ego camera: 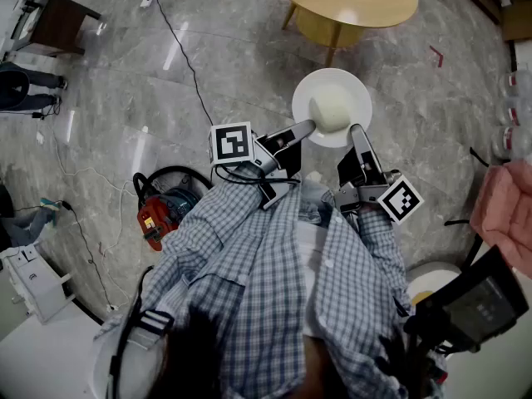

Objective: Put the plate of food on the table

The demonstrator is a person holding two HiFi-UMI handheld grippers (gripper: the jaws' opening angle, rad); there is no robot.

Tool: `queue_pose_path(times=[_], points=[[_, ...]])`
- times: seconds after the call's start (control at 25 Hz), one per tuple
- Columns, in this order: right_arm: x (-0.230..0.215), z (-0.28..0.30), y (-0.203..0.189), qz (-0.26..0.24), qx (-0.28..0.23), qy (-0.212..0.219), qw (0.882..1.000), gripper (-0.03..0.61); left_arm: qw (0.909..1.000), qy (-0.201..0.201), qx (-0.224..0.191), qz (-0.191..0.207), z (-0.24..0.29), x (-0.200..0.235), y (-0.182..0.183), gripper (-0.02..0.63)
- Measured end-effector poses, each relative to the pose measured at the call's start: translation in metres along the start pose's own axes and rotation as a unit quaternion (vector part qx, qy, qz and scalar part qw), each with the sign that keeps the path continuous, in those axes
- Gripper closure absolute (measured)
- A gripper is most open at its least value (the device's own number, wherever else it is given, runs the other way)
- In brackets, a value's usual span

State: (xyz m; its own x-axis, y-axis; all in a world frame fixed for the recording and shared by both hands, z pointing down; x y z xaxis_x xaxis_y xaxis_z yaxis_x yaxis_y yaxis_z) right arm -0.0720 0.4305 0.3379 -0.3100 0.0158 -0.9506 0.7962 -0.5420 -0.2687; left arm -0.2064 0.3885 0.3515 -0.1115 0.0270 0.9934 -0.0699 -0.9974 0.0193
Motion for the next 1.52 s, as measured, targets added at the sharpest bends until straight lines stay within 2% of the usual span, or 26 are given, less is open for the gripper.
queue_pose_path(times=[0.28, 0.4, 0.56, 0.84, 1.0, 1.24, 1.32, 1.52], points=[[0.004, 0.003, 0.003, -0.011, 0.008, 0.003, 1.000, 0.541, 1.0000, -0.001, -0.006, -0.008, -0.001, 0.001, 0.000, 0.594], [0.002, 0.002, 0.002, -0.008, 0.006, 0.001, 1.000, 0.541, 0.9996, -0.022, -0.008, -0.012, 0.003, -0.005, -0.001, 0.594], [-0.001, 0.002, 0.001, 0.001, 0.005, 0.001, 1.000, 0.541, 0.9998, 0.000, -0.004, -0.019, 0.000, 0.007, -0.001, 0.594], [0.000, 0.001, 0.005, 0.003, 0.007, -0.005, 1.000, 0.541, 0.9997, -0.017, -0.008, -0.014, 0.006, -0.007, 0.001, 0.594], [-0.003, -0.007, 0.004, 0.003, 0.011, -0.001, 1.000, 0.541, 0.9998, -0.004, -0.011, -0.017, 0.008, -0.003, -0.009, 0.594], [-0.012, -0.051, -0.003, 0.000, 0.019, 0.008, 1.000, 0.541, 0.9997, -0.007, -0.023, -0.003, 0.026, -0.003, -0.052, 0.594], [-0.008, -0.048, -0.003, -0.003, 0.024, 0.009, 1.000, 0.541, 0.9995, 0.002, -0.027, -0.012, 0.020, -0.001, -0.052, 0.594], [-0.006, -0.041, -0.006, -0.007, 0.029, 0.010, 1.000, 0.541, 0.9992, -0.017, -0.035, -0.010, 0.016, -0.006, -0.049, 0.594]])
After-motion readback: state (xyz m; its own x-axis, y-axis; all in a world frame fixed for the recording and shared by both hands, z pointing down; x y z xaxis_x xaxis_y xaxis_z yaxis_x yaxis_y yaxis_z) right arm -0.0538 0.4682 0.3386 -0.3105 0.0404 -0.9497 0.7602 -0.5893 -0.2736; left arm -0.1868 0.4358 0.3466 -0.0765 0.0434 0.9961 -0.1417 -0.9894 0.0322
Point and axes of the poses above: the fingertips, and each gripper's own axes: z forward along the fingers, x to its left, y out of its top, the point moved 3 cm from there along -z, backward along the fingers, and after that the axes turned 12 degrees about x, right-handed, at the moved point
